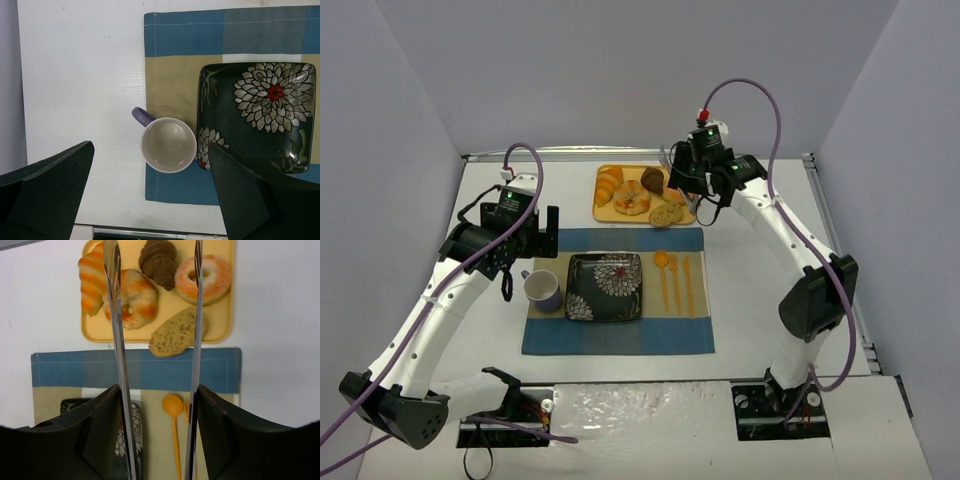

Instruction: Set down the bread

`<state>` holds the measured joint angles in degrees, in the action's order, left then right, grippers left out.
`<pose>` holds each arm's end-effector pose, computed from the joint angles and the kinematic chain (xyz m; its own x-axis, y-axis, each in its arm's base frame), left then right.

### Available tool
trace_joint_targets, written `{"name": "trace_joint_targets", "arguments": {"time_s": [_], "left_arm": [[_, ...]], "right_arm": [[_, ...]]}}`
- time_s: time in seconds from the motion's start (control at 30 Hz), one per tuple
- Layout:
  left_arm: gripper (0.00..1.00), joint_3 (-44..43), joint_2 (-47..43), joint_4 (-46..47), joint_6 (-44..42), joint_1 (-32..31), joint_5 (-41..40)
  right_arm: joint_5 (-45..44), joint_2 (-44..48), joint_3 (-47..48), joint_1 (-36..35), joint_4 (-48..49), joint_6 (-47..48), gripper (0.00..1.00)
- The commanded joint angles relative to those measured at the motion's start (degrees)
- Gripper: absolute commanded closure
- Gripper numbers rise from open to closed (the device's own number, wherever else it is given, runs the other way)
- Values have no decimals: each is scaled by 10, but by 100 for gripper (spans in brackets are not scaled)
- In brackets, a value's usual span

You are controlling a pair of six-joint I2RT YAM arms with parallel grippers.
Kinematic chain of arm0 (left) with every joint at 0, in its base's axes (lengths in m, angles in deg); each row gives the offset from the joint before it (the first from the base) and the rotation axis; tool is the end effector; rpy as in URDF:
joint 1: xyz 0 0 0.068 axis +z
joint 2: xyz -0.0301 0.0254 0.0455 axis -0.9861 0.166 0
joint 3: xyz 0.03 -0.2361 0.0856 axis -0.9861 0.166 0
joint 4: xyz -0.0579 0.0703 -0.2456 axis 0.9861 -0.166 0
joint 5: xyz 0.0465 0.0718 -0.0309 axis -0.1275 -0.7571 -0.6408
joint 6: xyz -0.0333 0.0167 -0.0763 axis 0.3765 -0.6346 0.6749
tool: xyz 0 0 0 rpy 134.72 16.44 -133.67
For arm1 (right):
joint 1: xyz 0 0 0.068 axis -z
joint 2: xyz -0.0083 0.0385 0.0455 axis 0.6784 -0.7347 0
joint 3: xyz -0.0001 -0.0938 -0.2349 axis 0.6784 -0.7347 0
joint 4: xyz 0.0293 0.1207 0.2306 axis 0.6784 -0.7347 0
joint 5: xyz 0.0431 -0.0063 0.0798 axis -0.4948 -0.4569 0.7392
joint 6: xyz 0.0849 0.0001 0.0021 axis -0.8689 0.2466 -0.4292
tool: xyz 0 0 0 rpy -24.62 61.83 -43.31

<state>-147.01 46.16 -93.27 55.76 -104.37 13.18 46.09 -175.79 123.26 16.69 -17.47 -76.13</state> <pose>0.2470 -0.0881 0.3432 -0.6541 -0.0365 -0.7555 0.0118 0.9982 -0.0584 0.4012 0.1897 0.3418 -0.5468 0.2622 -0.7952 -0.1330 0.9105 0.3916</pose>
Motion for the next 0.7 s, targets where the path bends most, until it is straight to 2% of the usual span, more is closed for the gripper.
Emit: {"name": "trace_joint_targets", "arguments": {"time_s": [0.0,0.4,0.67], "left_arm": [[3,-30,-7,13,10,3,-9],[3,-39,-16,-5,5,3,-11],[3,-43,-17,-12,1,3,-16]], "right_arm": [[32,-57,99,-8,18,11,46],[37,-238,263,5,18,34,45],[37,-281,264,11,19,34,45]]}}
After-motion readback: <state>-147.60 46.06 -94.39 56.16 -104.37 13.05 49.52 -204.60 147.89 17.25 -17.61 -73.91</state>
